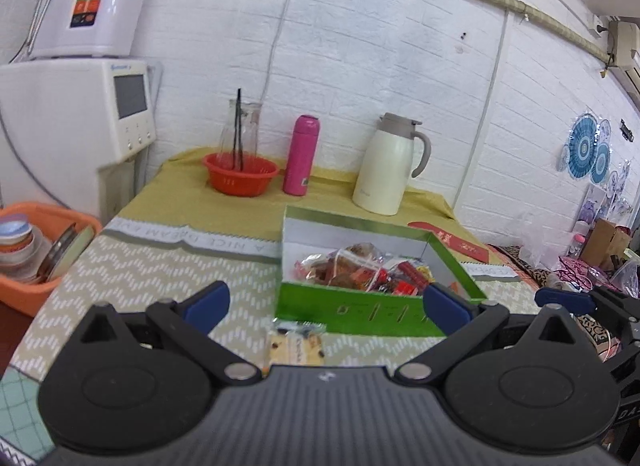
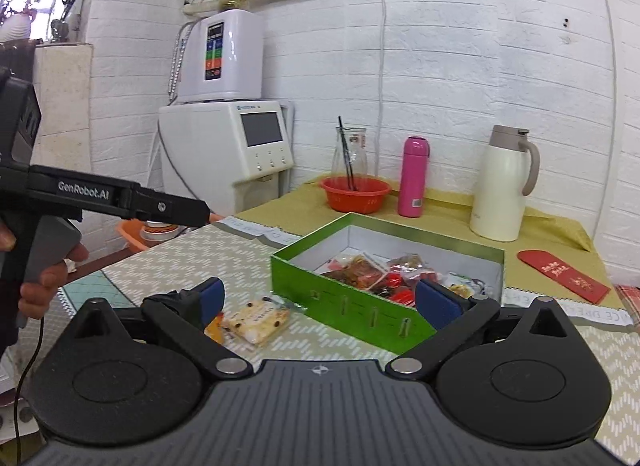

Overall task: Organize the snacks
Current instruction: 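Open both grippers in the box and move toward the orange snack bag, then grasp the orange printed snack bag with both grippers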

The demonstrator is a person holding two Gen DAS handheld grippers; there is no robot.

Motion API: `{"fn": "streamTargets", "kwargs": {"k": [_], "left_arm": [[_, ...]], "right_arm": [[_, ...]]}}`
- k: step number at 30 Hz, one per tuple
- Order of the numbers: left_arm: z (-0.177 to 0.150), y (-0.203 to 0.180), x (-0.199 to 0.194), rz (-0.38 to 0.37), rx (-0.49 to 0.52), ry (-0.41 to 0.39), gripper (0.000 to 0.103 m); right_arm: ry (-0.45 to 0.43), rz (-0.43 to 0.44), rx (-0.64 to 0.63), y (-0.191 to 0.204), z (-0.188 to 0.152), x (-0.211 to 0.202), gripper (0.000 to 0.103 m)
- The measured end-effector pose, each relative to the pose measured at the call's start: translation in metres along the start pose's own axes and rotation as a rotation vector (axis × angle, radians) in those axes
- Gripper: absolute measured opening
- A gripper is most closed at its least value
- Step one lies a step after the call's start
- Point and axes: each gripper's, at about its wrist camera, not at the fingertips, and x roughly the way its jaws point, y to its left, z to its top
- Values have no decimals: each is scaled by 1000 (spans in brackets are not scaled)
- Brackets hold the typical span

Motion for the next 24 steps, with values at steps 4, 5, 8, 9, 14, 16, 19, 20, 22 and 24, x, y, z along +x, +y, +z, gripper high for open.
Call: {"fn": "streamTargets", "kwargs": {"k": [4,5,8,9,14,16,19,20,22,24], "left_arm": [[-38,32,-7,33,-107,53,103],[-46,40,-7,30,-140,70,103],[-66,59,-6,16,-223,111,103],[-70,63,-6,13,-243,115,103],[-79,73,1,-16,-284,133,103],[-81,73,3,-25,-276,130,103],[-83,74,4,-23,-262,115,103],[-84,75,3,-23,-262,105,103],[-84,80,2,-30,-271,94,101],[-84,85,1,-39,-286,87,100]], "right_arm": [[39,71,6,19,-11,3,103],[57,88,6,24,-14,6,103],[118,127,-8,38,-22,22,103],[139,136,-15,42,-25,29,103],[210,169,-31,59,-41,60,103],[241,186,-6,62,-46,72,103],[277,211,43,63,-49,92,103],[284,210,51,62,-50,97,103],[290,208,60,62,-51,106,103],[294,222,76,61,-51,113,99]]}}
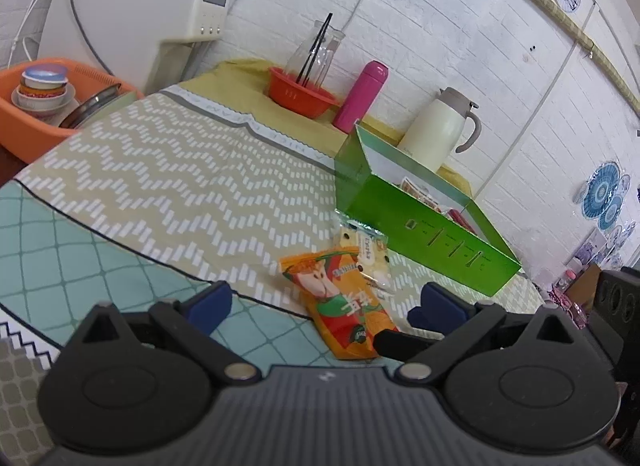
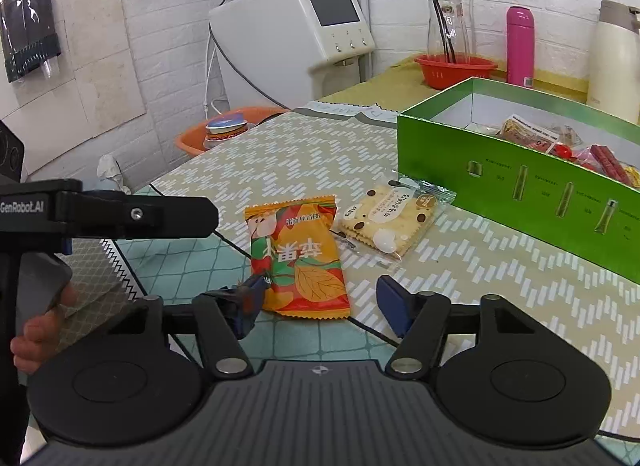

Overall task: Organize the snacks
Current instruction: 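Grasp the orange printed snack bag with both grippers, then carry the orange bag into the green box and open both grippers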

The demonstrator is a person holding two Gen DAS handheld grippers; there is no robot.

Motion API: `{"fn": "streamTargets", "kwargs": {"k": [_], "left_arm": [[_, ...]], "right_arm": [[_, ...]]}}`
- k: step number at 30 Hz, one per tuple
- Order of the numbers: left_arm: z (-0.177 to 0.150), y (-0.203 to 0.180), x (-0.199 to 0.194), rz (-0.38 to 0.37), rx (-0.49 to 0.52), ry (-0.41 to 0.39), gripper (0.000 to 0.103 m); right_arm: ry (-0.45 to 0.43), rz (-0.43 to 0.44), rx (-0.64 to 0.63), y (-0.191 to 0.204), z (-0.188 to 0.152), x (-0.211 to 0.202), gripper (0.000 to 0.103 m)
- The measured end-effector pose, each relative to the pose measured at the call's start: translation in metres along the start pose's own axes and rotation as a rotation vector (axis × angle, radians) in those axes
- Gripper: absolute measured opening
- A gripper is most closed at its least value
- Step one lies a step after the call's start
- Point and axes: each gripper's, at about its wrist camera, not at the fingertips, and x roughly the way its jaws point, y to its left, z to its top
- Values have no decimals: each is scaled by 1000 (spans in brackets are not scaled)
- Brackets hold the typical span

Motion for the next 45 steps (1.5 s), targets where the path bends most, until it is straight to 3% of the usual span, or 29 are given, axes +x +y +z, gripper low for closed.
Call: {"fn": "streamTargets", "kwargs": {"k": [2,3,4,6,7,10,13,14,15,17,20,23,26,28,29,31,36,37,39,41,45], "left_arm": [[2,2,3,-4,-8,2,96],[3,3,5,-17,-7,11,82],[4,3,9,-24,-10,26,68],[5,4,18,-25,-16,50,66],[4,3,22,-17,-16,57,66],[2,0,31,-18,-9,75,66],[2,-2,35,-7,-3,84,66],[2,-2,35,-2,-5,84,66],[3,0,35,0,-12,83,66],[5,2,33,1,-29,75,67],[9,6,32,5,-40,68,67],[13,6,33,4,-33,71,67],[16,5,39,-12,-7,83,66],[15,5,46,-35,10,114,45],[14,6,50,-42,10,133,41],[13,5,52,-47,22,131,40],[13,3,52,-39,41,138,34],[13,2,52,-35,45,139,30],[12,0,51,-16,45,140,26],[10,-2,48,-11,30,145,22],[6,-20,38,-35,34,137,21]], "right_arm": [[4,13,13,-2,0,7,96],[8,18,18,-3,0,11,94],[6,34,27,-3,0,12,81],[5,44,39,-2,-1,11,33],[9,29,36,-1,-2,10,15],[8,18,41,0,-7,3,6],[23,26,34,1,-10,-4,7],[25,32,31,2,-10,-6,12],[25,44,26,1,-10,-7,19],[13,56,27,1,-7,-7,47],[-13,44,23,1,-1,-3,68],[-18,50,30,0,6,8,80],[-1,50,37,-1,7,21,83],[-13,61,25,0,5,24,84],[-17,59,14,2,5,24,84],[-12,56,-8,5,6,25,83],[-4,59,-44,13,7,27,64],[-3,53,-47,14,7,27,50],[-3,52,-27,13,6,26,44],[-2,46,9,11,5,22,27],[-16,19,21,15,2,0,21]]}}
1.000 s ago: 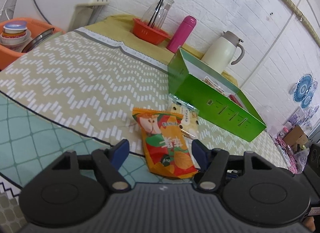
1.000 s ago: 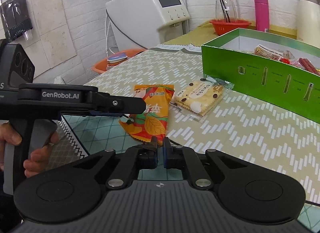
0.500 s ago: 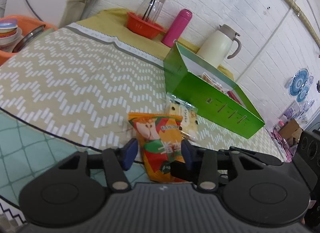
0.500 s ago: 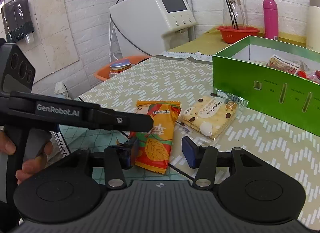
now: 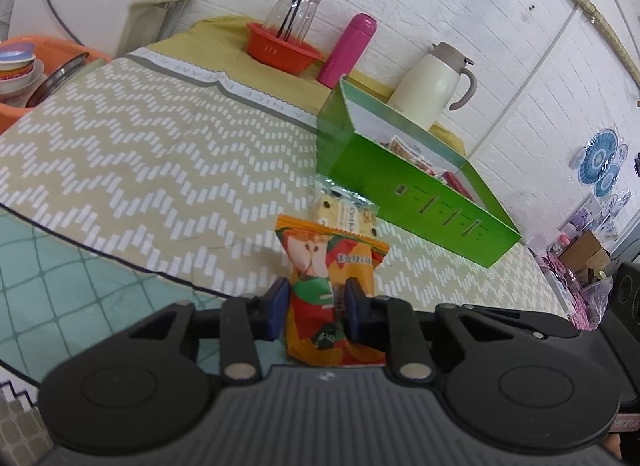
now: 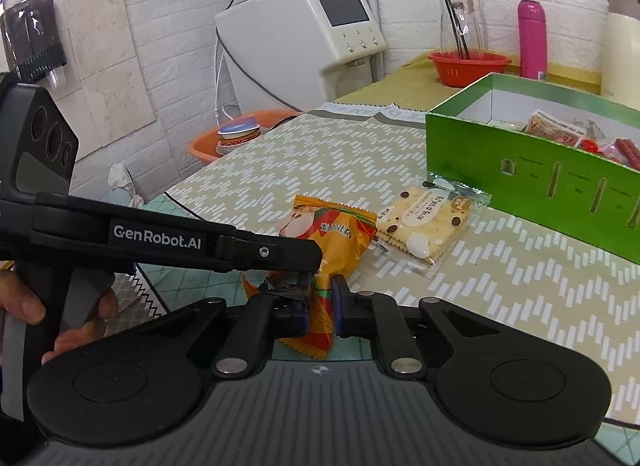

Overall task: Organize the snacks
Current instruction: 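Carry the orange bag into the green box and open both grippers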

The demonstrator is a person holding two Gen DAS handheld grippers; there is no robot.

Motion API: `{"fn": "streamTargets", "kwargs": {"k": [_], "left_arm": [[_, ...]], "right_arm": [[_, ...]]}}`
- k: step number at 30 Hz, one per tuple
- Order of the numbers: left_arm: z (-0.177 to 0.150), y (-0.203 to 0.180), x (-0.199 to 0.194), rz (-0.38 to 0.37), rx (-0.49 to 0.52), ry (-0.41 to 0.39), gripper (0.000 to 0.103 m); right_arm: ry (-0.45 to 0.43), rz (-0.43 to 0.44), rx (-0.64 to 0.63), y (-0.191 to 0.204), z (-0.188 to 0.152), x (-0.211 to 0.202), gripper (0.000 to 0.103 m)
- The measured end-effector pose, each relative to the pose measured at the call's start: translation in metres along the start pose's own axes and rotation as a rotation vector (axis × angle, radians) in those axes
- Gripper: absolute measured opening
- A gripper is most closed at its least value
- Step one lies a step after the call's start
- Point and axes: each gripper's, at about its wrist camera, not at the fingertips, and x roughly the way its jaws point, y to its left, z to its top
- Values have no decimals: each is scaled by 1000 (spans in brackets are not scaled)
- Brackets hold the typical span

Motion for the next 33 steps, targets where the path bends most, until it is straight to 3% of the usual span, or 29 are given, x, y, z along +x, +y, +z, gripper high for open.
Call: {"fn": "streamTargets", "kwargs": {"k": [9,19,26,33], "left_arm": [[19,-76,6,-139,158,-35,21],[72,-147,44,-212,329,-82,21],[107,-164,90,-234,359,-76,21],[126,-148,139,-240,293,-18,21]], "right_arm": [[-177,-103,123,-30,-4,-73,20],[-303,-203,200,-83,20,-95,20],[-298,-238,240,-122,42,-73,20],[-265,-275,268,-151,48,-48,19]]}}
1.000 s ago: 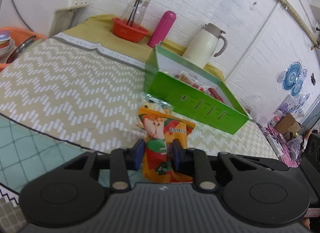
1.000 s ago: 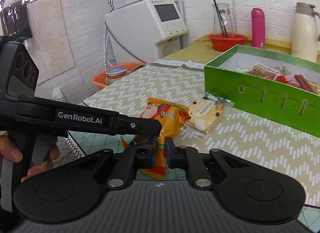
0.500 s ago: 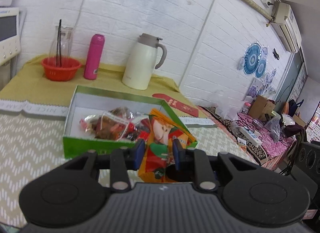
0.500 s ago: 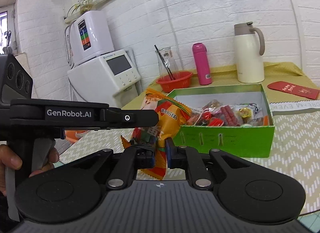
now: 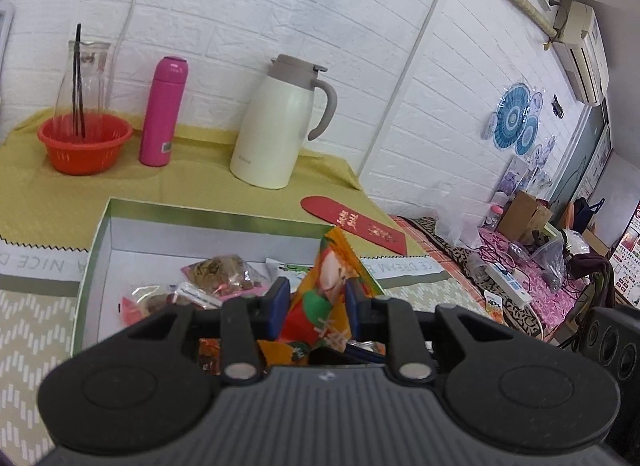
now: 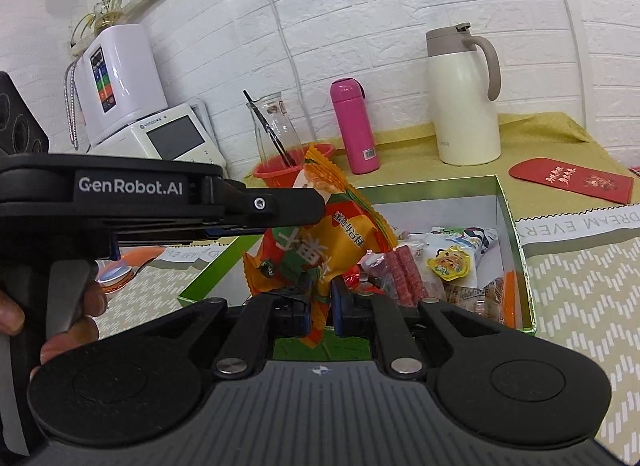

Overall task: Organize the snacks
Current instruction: 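Carry the orange bag into the green box and open both grippers, then withdraw both tools toward the chocolate-chip cookie pack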

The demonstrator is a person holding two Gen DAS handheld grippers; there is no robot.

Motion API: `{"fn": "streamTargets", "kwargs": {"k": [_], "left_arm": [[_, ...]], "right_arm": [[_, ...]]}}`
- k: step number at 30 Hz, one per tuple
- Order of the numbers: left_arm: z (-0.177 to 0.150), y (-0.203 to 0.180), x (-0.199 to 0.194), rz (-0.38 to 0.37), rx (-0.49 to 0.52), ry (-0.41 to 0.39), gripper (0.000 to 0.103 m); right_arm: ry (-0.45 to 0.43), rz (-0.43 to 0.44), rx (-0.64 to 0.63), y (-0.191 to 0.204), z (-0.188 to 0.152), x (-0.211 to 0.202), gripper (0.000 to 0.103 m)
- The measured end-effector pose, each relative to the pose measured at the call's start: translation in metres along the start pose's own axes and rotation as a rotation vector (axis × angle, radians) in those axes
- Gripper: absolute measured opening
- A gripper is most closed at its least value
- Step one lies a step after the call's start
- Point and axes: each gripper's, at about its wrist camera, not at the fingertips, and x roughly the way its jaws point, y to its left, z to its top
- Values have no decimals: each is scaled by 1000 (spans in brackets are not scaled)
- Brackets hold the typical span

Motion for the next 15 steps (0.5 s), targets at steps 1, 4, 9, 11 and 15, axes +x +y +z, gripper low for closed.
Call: {"fn": "streamTargets", "kwargs": {"k": [1,4,9,11,15], "left_arm": [[1,3,4,5,-3,1,21],[3,11,15,11,-13,8,21],[4,26,32,42,-37,27,36],[0,29,27,68,-53,-9,73],[-2,24,11,152,-41,-96,95]], "right_arm": [[-1,-3,-1,-1,1,2,19],[-3,-16,-15,-3,5,8,19],[33,-65,-58,-10,5,33,34],[52,-86,-69,-12,0,37,60],[38,-63,-81,-10,-4,33,103]]}}
